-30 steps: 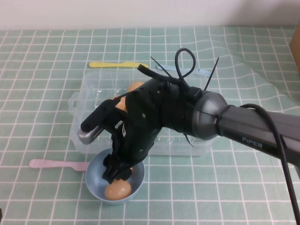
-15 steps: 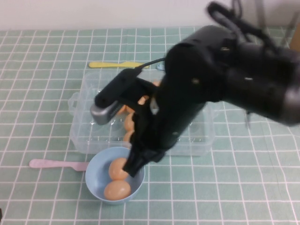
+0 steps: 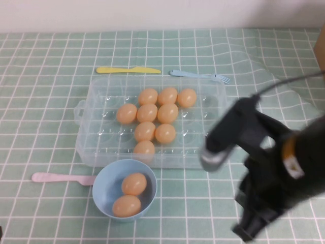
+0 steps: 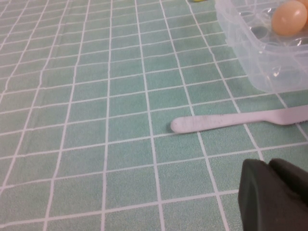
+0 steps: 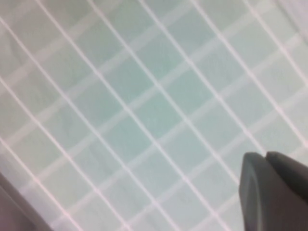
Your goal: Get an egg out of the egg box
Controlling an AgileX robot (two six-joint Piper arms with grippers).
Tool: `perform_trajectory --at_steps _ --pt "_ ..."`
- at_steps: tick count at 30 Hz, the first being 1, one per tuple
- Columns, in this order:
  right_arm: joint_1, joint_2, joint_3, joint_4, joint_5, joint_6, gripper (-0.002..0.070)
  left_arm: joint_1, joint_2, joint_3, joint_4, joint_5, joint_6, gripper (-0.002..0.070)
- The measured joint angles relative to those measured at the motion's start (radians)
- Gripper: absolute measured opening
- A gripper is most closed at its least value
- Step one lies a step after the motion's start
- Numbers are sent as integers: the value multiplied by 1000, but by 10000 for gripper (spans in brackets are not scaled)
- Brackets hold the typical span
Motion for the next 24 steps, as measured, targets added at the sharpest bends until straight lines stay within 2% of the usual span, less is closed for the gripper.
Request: perform_trajectory --at_steps 6,11,18,22,24 --pt "0 -142 157 16 -17 42 -16 0 0 0 0 0 0 -5" --pt "0 -172 175 26 36 52 -16 0 0 0 0 0 0 -4" --pt "0 -173 175 -48 30 64 -16 0 0 0 0 0 0 -5" --pt "-29 -188 217 -90 -60 67 -16 0 0 0 0 0 0 -5" --pt "-84 -213 276 -100 -152 67 -16 0 0 0 0 0 0 -4"
